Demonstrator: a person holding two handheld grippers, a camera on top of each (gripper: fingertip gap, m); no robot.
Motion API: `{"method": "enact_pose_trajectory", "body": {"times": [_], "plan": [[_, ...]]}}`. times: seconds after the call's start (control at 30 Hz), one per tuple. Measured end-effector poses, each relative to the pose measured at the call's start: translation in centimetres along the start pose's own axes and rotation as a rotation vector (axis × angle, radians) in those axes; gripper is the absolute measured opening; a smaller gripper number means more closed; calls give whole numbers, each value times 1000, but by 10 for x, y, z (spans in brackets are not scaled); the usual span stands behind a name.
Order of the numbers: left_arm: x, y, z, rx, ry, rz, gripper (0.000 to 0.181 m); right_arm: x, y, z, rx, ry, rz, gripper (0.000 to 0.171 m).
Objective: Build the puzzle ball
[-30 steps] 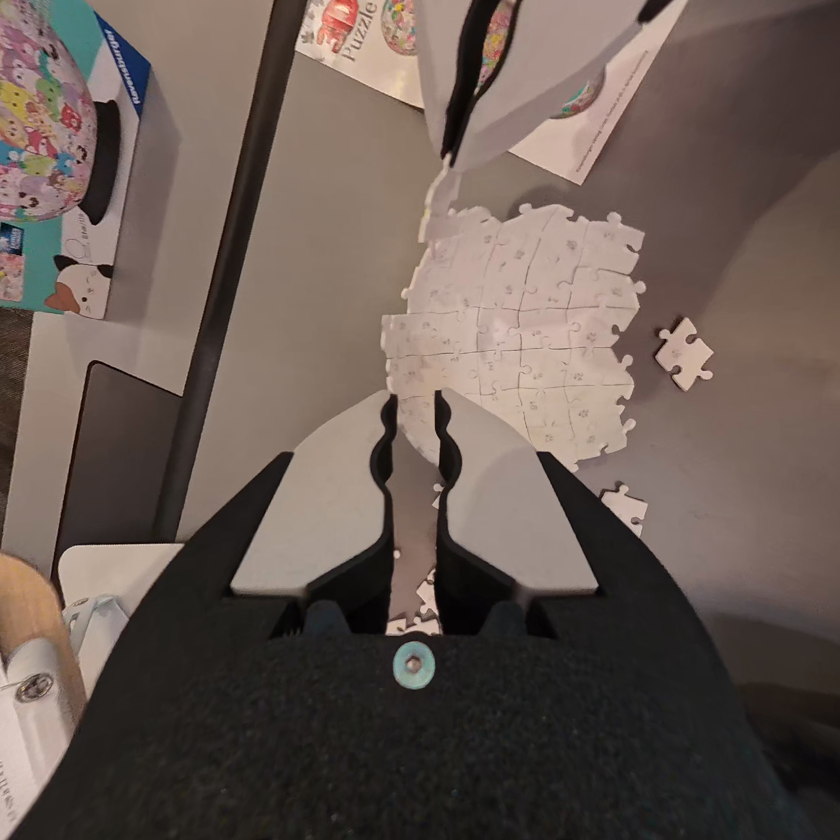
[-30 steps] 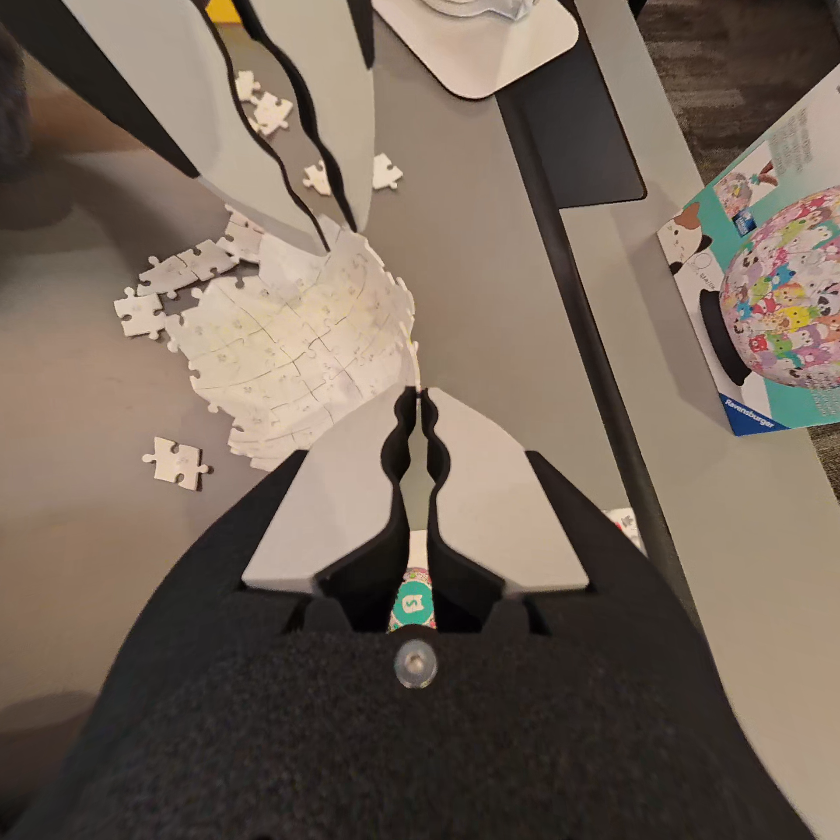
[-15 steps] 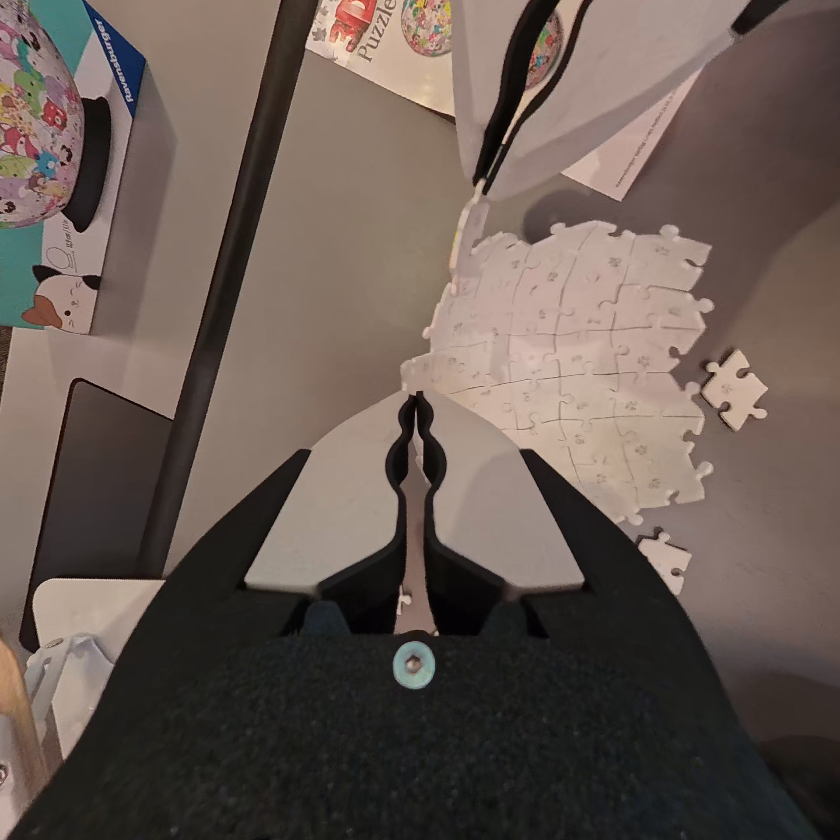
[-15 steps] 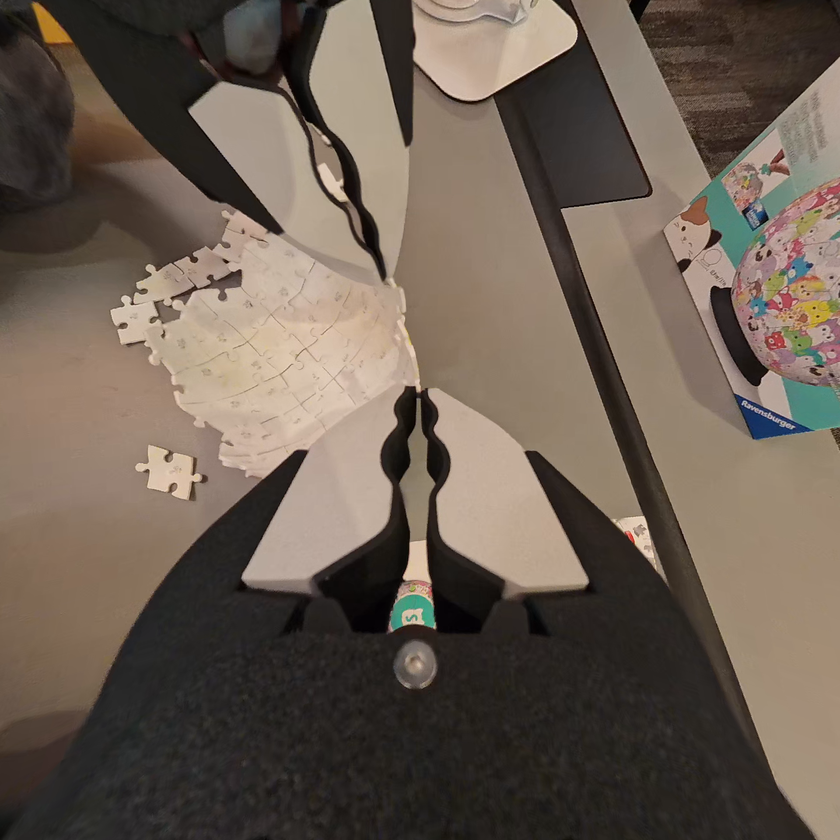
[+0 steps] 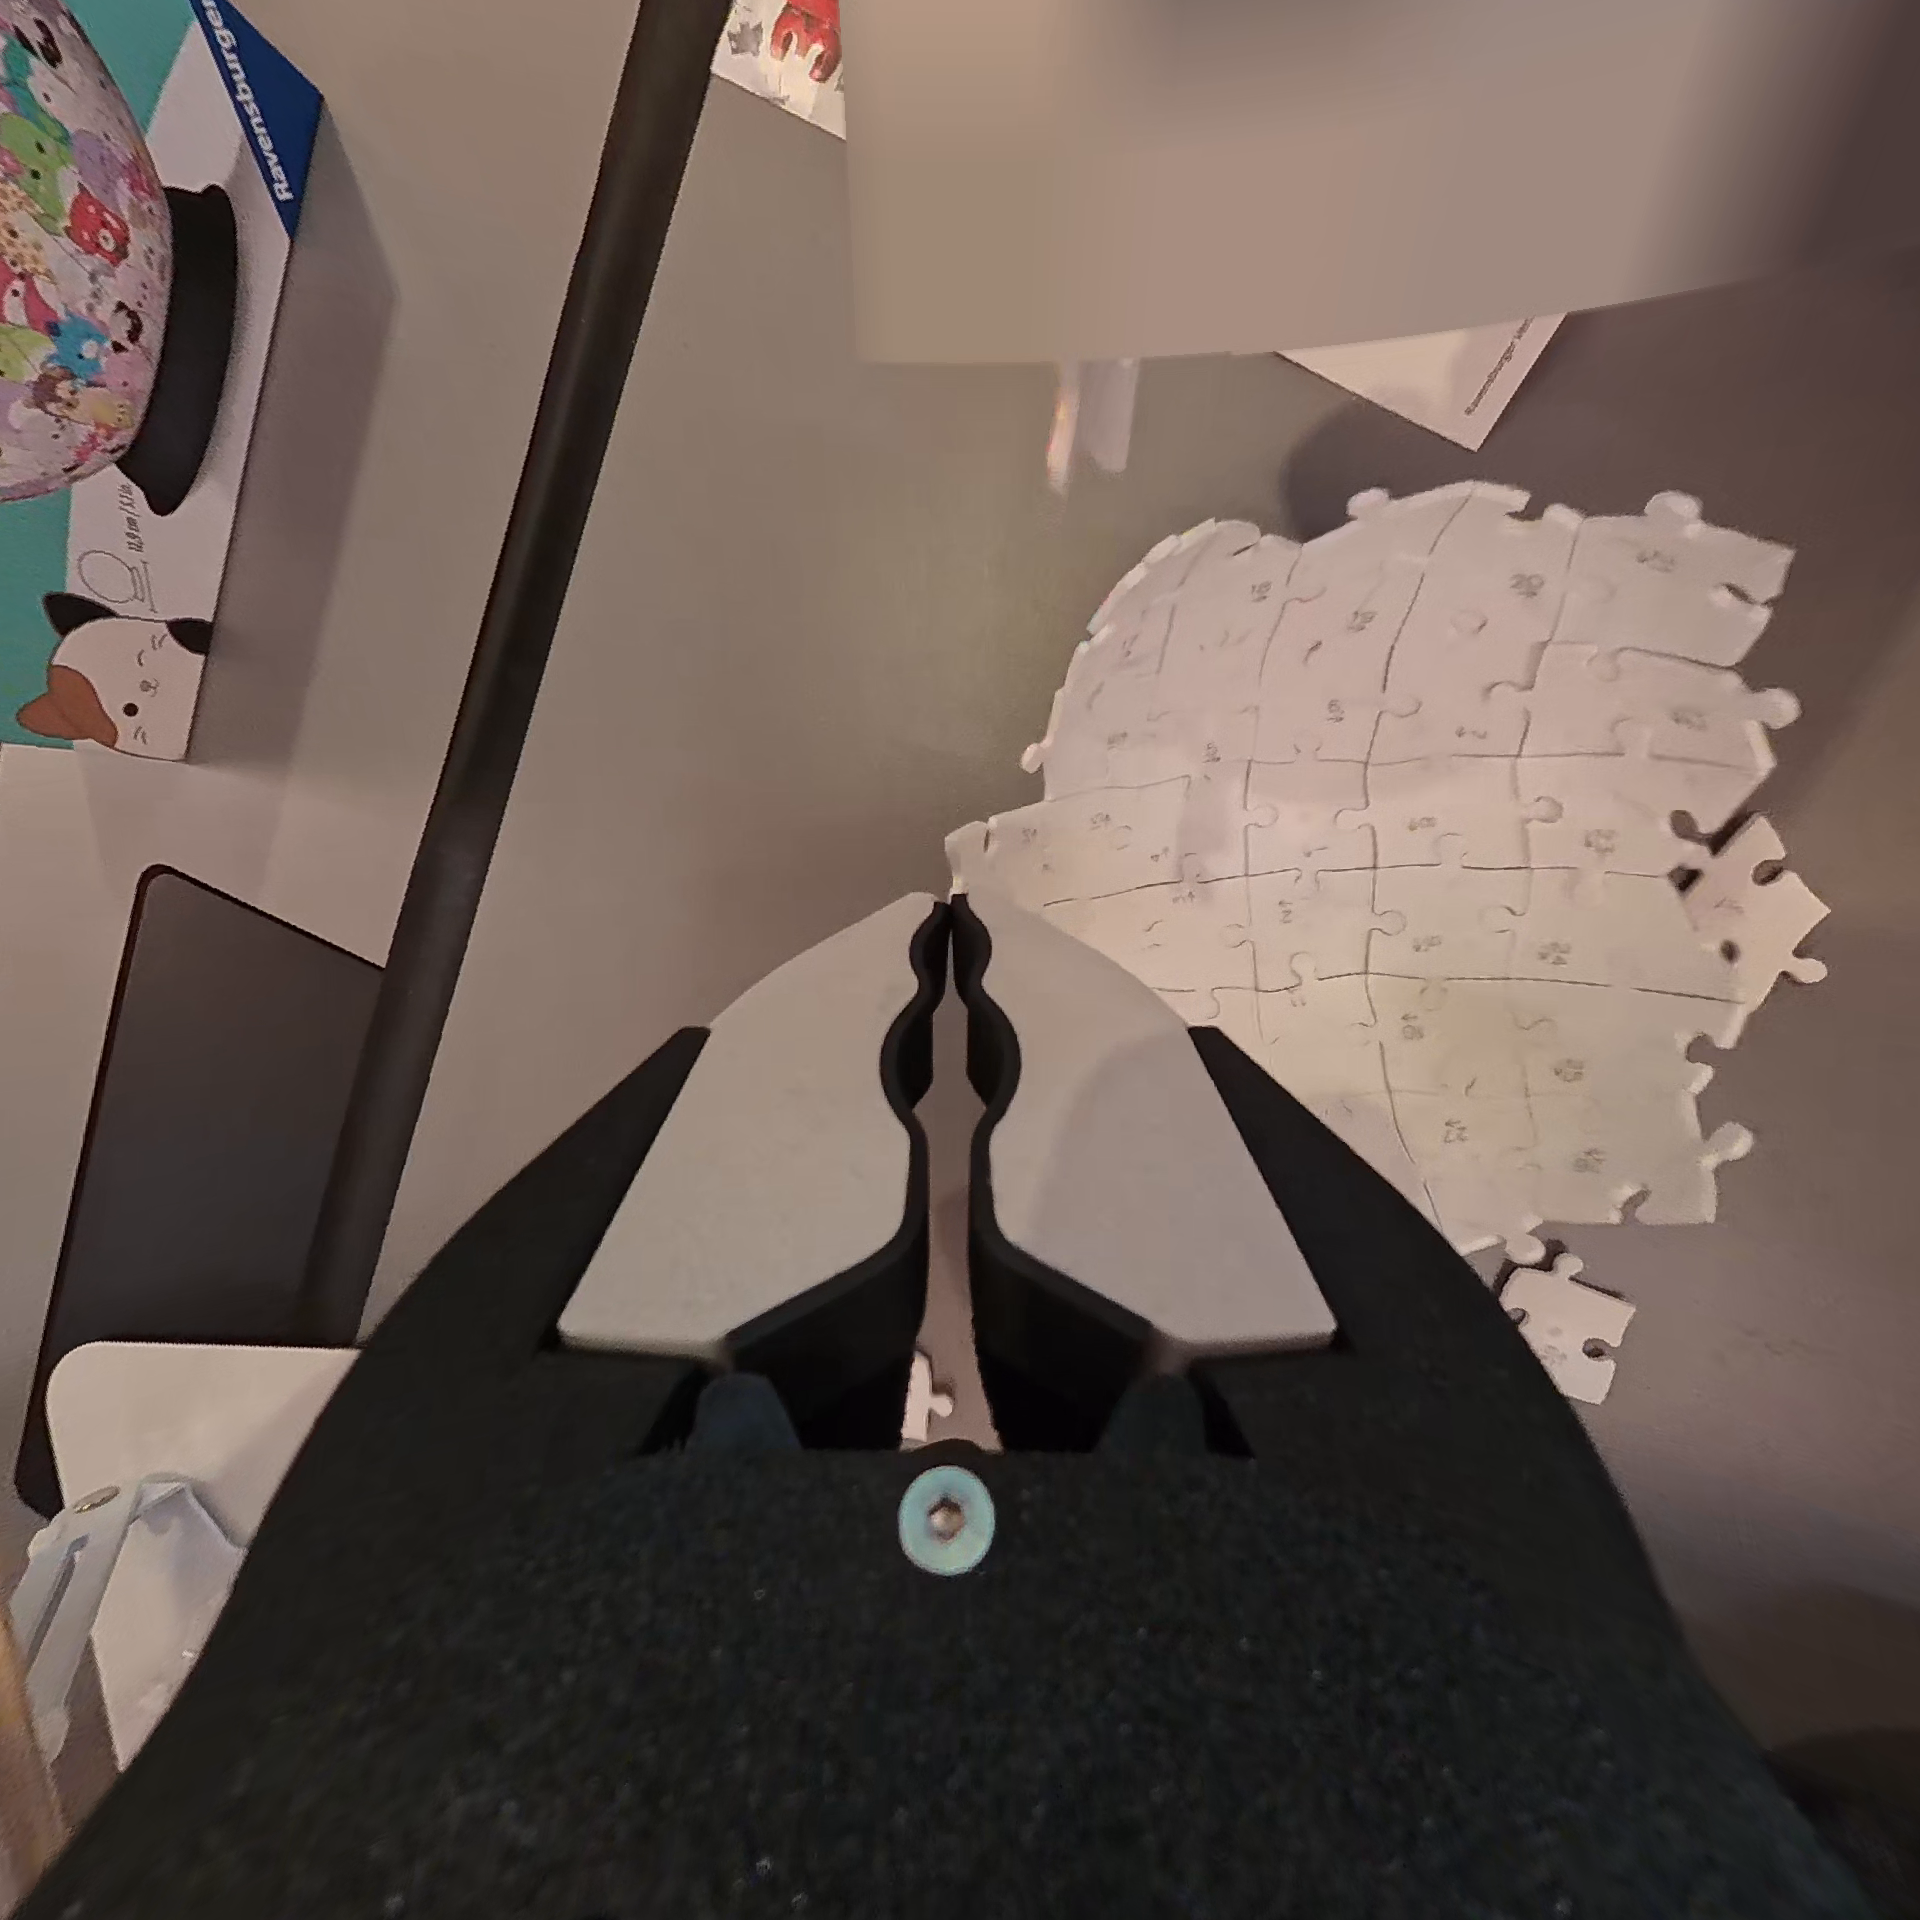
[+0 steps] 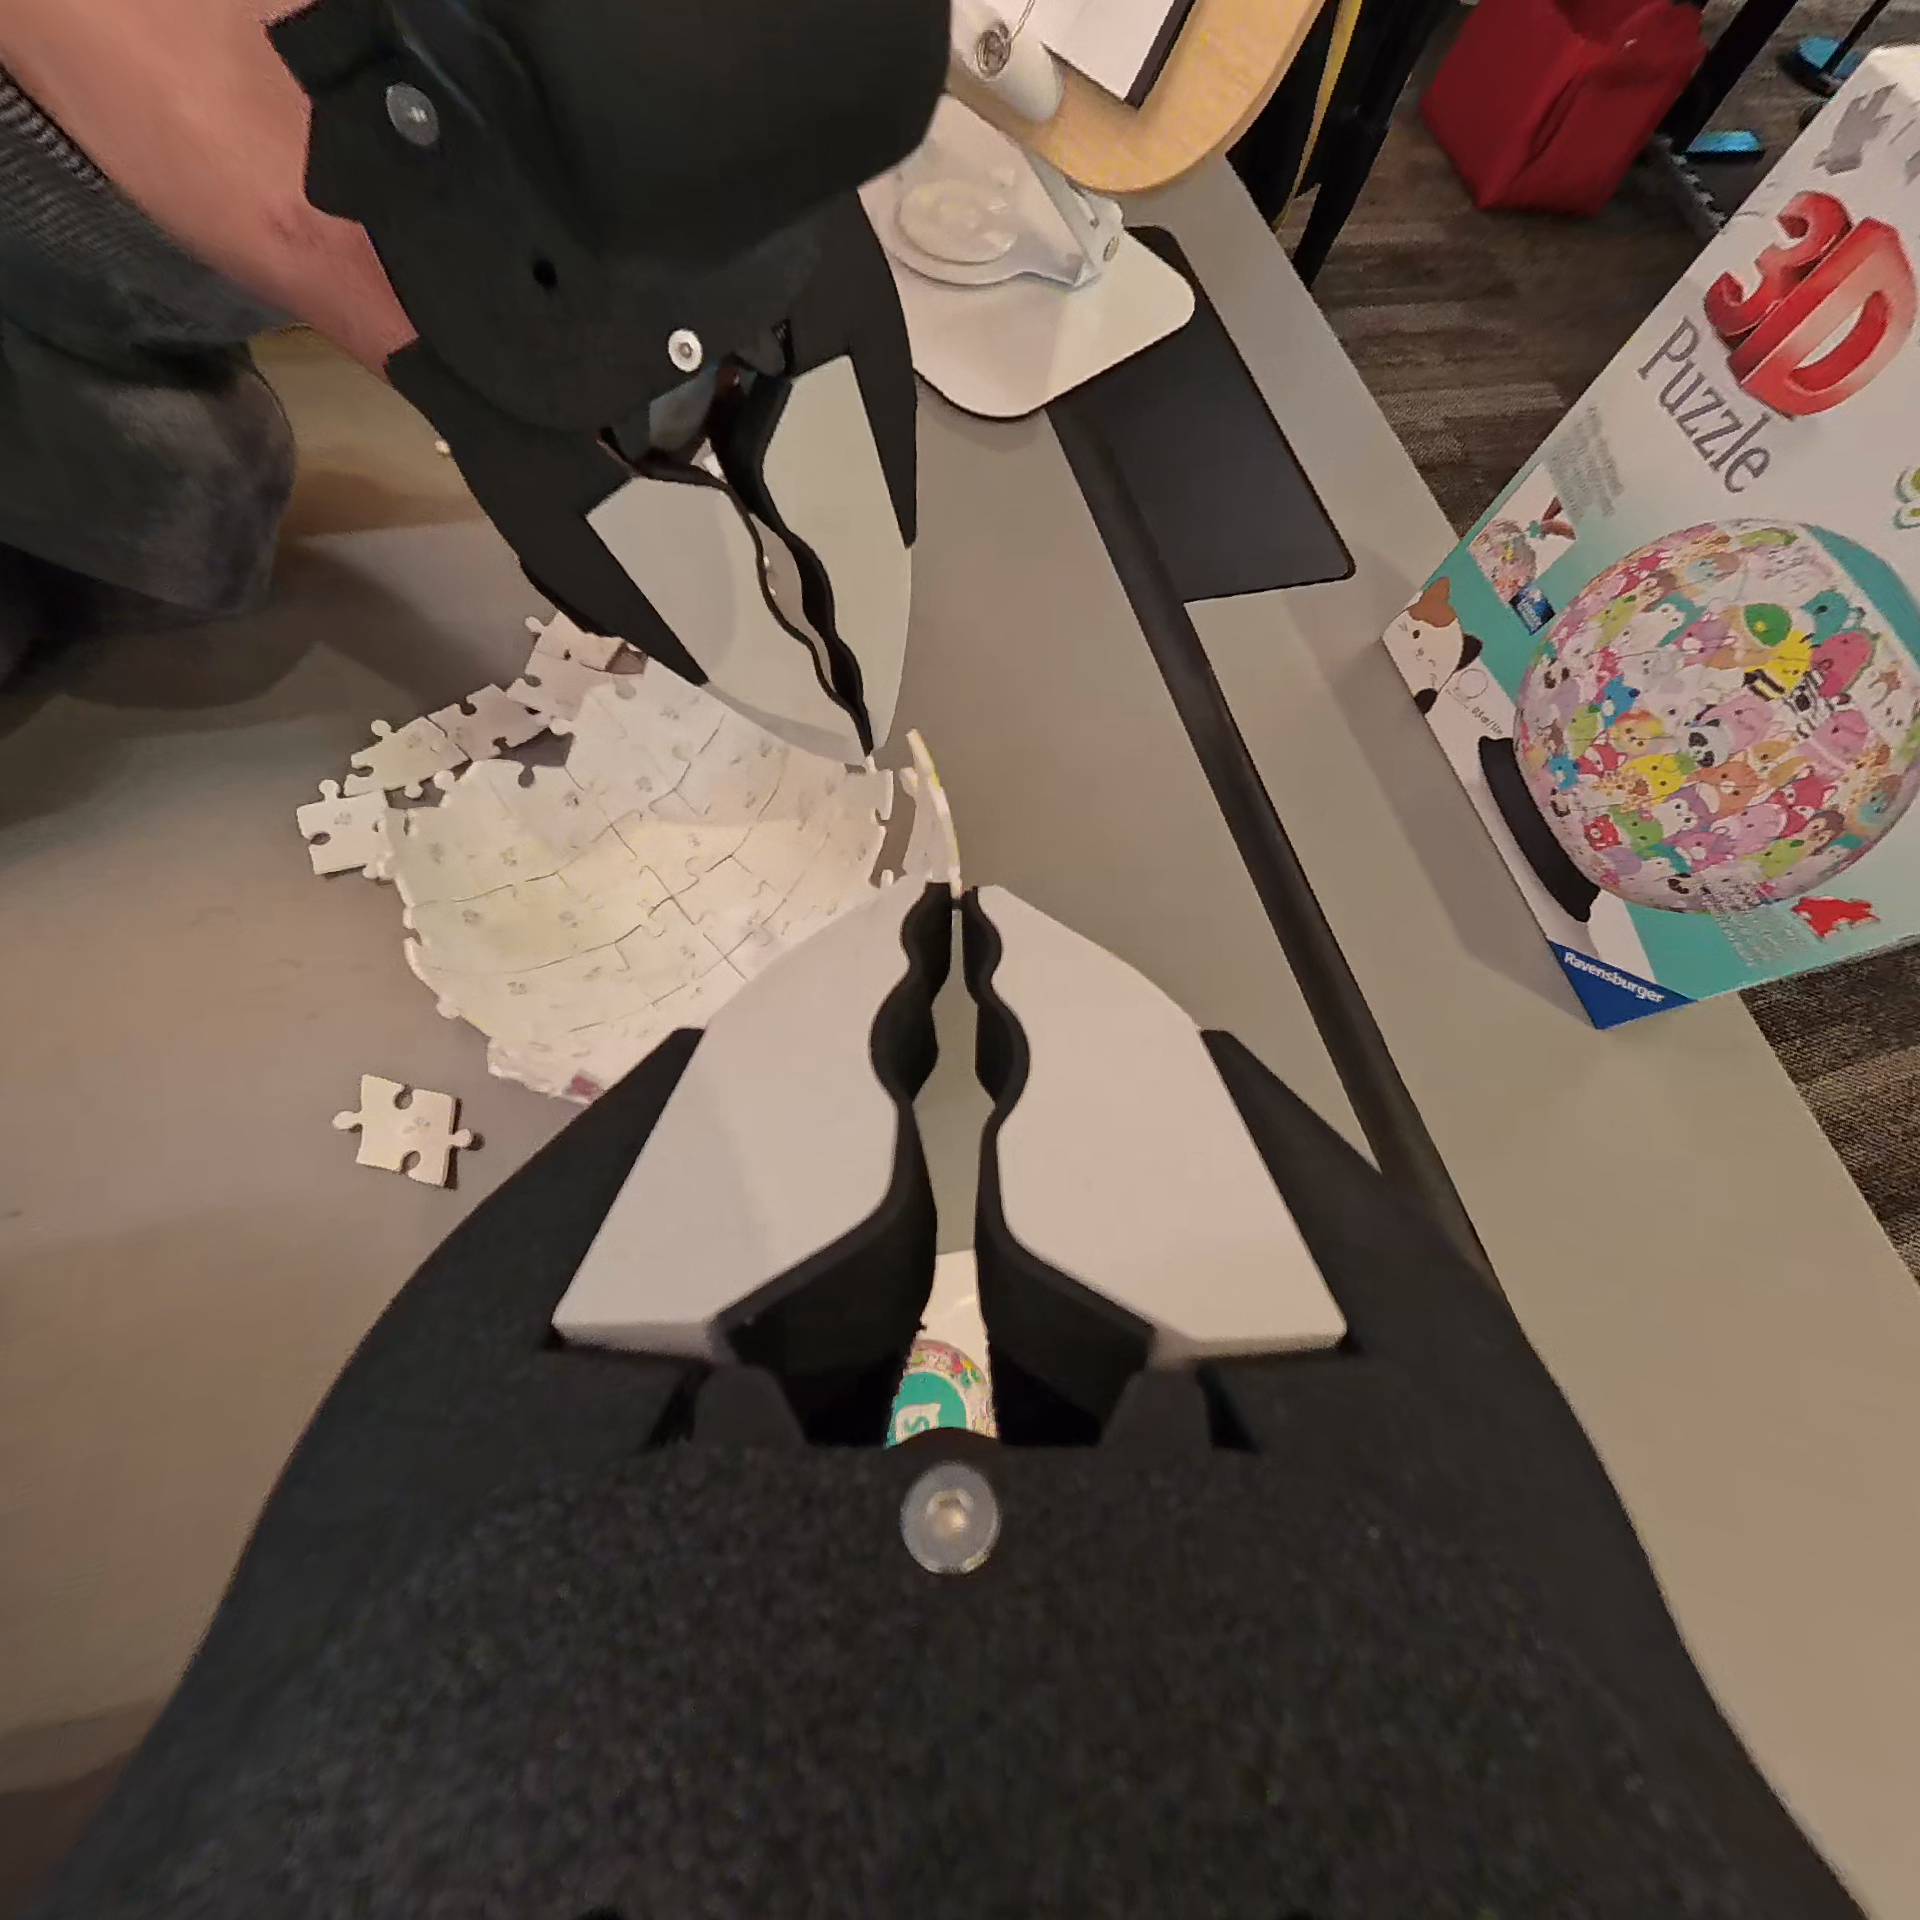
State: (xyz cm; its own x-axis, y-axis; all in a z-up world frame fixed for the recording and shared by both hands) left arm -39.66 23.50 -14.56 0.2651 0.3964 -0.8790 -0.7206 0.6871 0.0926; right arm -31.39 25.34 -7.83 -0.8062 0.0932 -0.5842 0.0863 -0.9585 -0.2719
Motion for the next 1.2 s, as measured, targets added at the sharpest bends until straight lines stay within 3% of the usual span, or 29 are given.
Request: {"method": "enact_pose_trajectory", "body": {"times": [0.43,0.7,0.8,1.07,1.2], "plan": [[12,-4,2,-20,-17,-68,2,7,15,-3,-23,87,60,2],[-34,-13,21,-86,-236,-260,17,10,16,-1,-15,176,114,2],[-51,-21,35,-88,-329,-321,17,14,23,3,31,176,194,2],[-45,-30,42,-69,-335,-335,17,18,28,9,45,148,235,2],[-36,-31,39,-70,-303,-345,2,21,22,11,38,141,199,2]]}}
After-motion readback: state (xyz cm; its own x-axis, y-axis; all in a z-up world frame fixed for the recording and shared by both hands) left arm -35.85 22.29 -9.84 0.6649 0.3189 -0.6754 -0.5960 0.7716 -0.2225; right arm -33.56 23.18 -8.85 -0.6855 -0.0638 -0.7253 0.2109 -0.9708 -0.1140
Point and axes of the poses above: each gripper's, where its closed fingertips meet, x out along the fingers, z out of its top, y = z × x across the jaws, the point moved 1 cm from there along -x, back along the fingers, and after that the axes turned 11 degrees about -x, right-handed, at the moved point
